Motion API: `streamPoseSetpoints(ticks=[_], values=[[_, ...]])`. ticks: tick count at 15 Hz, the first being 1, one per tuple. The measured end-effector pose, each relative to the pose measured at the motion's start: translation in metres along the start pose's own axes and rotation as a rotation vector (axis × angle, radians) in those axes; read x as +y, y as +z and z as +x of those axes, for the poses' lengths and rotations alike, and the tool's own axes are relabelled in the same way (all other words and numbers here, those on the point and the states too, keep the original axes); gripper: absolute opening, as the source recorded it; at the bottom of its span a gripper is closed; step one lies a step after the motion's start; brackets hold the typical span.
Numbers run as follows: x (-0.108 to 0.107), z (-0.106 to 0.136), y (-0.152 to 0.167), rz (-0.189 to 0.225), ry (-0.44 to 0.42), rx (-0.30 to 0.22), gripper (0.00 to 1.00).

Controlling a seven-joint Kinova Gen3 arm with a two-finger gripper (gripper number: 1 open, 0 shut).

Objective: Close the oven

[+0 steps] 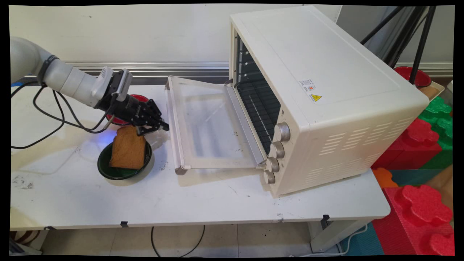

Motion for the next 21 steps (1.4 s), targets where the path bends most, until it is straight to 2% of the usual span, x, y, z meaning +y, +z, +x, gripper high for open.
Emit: streamPoseSetpoints(ticks=[10,17,21], values=[[-0.015,0.019,0.001,0.061,-0.061,0.138,0.00],[-0.039,0.060,0.008,0.095,-0.100,0.263,0.00],[-0.048,0.078,0.014,0.106,-0.116,0.306,0.00]])
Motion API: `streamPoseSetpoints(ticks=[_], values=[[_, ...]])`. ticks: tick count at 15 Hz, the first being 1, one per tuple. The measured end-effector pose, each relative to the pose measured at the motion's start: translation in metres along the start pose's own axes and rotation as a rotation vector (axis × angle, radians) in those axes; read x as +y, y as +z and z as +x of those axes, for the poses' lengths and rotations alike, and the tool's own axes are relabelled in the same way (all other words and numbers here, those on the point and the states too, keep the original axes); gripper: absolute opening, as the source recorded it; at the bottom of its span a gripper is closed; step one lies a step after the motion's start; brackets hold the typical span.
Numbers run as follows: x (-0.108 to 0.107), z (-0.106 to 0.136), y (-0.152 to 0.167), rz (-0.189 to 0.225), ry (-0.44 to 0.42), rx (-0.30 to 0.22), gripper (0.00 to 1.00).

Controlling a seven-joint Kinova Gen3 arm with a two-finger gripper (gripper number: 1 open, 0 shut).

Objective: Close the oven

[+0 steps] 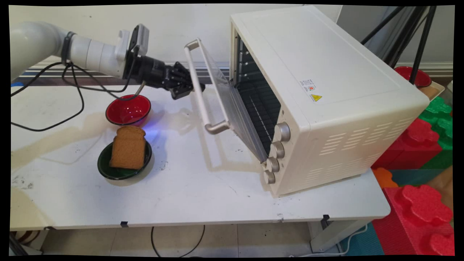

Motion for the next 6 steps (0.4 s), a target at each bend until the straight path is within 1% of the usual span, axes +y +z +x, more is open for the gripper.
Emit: streamPoseSetpoints(ticks=[3,6], values=[[-0.004,0.008,0.005,0.003,-0.003,0.017,0.00],[-0.006,0.013,0.002,0.003,-0.004,0.022,0.00]])
